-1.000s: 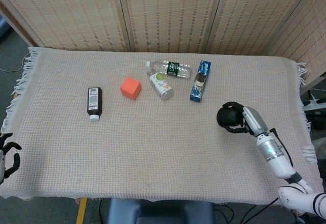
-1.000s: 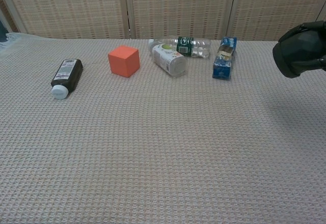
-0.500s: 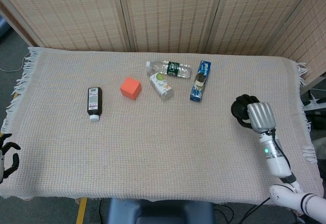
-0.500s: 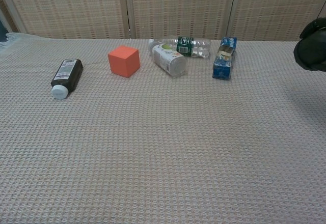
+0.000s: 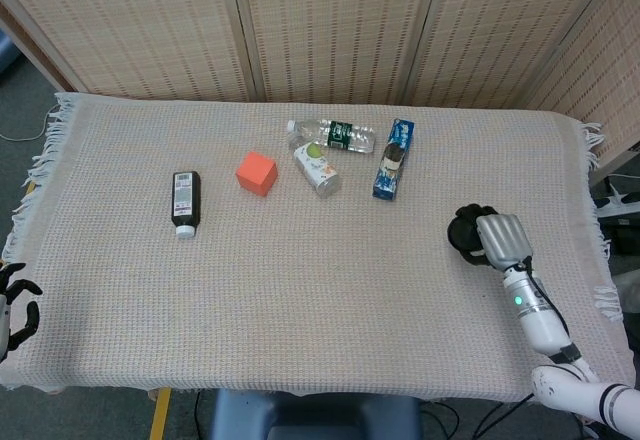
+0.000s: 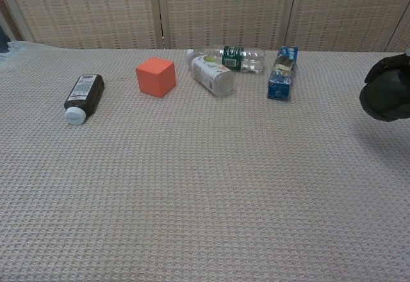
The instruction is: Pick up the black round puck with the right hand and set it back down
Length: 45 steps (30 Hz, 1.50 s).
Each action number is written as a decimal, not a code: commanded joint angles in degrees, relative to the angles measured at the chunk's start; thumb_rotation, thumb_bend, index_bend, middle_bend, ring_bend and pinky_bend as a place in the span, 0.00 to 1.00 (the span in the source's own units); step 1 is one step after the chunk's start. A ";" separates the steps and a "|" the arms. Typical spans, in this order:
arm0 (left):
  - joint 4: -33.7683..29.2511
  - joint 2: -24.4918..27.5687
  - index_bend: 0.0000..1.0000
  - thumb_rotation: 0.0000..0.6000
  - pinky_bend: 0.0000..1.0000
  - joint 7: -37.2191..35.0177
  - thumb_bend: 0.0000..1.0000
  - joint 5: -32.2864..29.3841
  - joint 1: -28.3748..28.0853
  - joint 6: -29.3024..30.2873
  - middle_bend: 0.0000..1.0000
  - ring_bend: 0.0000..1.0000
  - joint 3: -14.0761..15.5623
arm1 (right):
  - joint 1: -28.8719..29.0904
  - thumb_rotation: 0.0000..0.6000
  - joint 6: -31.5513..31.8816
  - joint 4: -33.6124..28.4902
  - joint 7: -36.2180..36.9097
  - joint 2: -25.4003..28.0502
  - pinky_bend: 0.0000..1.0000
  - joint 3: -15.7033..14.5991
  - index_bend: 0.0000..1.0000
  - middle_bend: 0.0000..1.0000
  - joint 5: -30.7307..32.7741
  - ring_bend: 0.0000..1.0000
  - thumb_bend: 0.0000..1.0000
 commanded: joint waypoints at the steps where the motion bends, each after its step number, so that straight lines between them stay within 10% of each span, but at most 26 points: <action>1: -0.04 0.04 0.46 1.00 0.28 -0.01 0.54 -0.05 0.00 -0.05 0.18 0.10 0.02 | 1.40 1.00 -5.43 -3.29 2.54 3.18 0.73 0.04 0.79 0.59 4.26 0.67 0.53; 20: -0.23 0.34 0.47 1.00 0.29 -0.35 0.55 -0.44 -0.10 -0.59 0.18 0.10 0.08 | 6.41 1.00 -15.28 8.01 -0.61 -2.64 0.66 -0.46 0.67 0.57 14.34 0.57 0.53; 45: -0.61 0.54 0.47 1.00 0.29 -0.20 0.55 -0.73 -0.13 -0.74 0.19 0.10 0.14 | 7.67 1.00 -19.88 9.85 0.38 -2.42 0.39 -2.76 0.17 0.04 14.57 0.00 0.32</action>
